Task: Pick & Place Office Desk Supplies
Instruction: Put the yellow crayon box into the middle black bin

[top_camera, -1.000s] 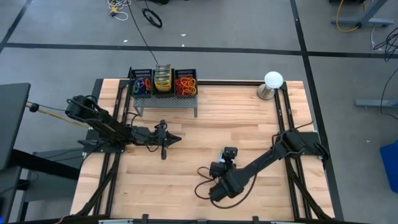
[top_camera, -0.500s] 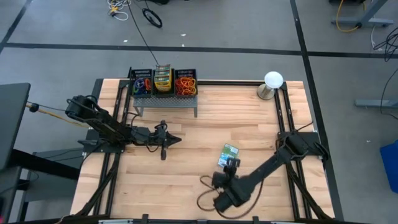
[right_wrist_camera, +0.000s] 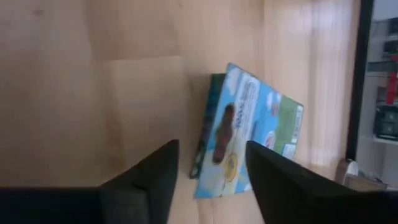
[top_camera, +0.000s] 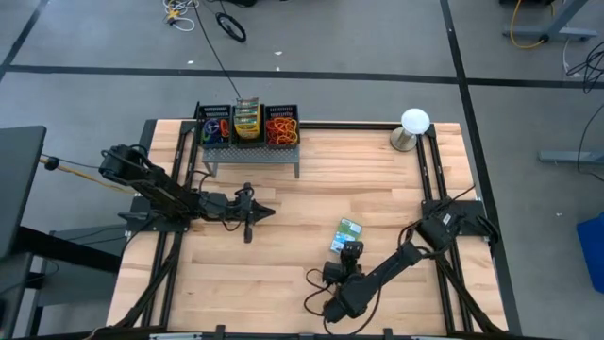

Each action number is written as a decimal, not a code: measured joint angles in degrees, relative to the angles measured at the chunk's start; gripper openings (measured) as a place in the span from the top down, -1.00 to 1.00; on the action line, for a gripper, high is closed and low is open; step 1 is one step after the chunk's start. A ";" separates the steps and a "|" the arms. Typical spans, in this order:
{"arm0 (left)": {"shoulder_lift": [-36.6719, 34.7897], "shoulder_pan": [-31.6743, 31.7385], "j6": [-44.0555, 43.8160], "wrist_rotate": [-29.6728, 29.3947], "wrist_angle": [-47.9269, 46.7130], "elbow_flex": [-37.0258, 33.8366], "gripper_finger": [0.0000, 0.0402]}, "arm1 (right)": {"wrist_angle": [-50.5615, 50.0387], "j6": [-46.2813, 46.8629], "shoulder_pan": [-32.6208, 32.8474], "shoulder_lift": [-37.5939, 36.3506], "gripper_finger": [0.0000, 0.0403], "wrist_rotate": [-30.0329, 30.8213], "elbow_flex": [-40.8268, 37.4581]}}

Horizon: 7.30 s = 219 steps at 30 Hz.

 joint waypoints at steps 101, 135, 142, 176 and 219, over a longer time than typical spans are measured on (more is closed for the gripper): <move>-13.64 -18.69 -9.42 -16.74 -37.59 6.32 -0.61 | 58.09 -50.03 -29.94 -13.50 0.99 -30.89 0.20; -13.14 -23.73 -11.71 -26.44 -36.95 6.32 -0.56 | 59.22 -47.55 -30.59 -13.50 0.99 -31.96 0.20; -13.14 -22.80 -7.74 -25.60 -34.27 6.32 -0.21 | 60.31 -47.84 -30.59 -13.50 0.99 -33.14 0.20; -4.61 -23.67 11.73 -19.63 1.54 6.27 0.59 | 124.89 -43.97 -20.67 -23.88 -0.22 -18.19 -46.26; -20.19 -24.09 -14.33 -23.69 -89.24 42.33 -0.53 | 121.11 -50.14 -24.60 -23.64 0.72 -26.77 -41.55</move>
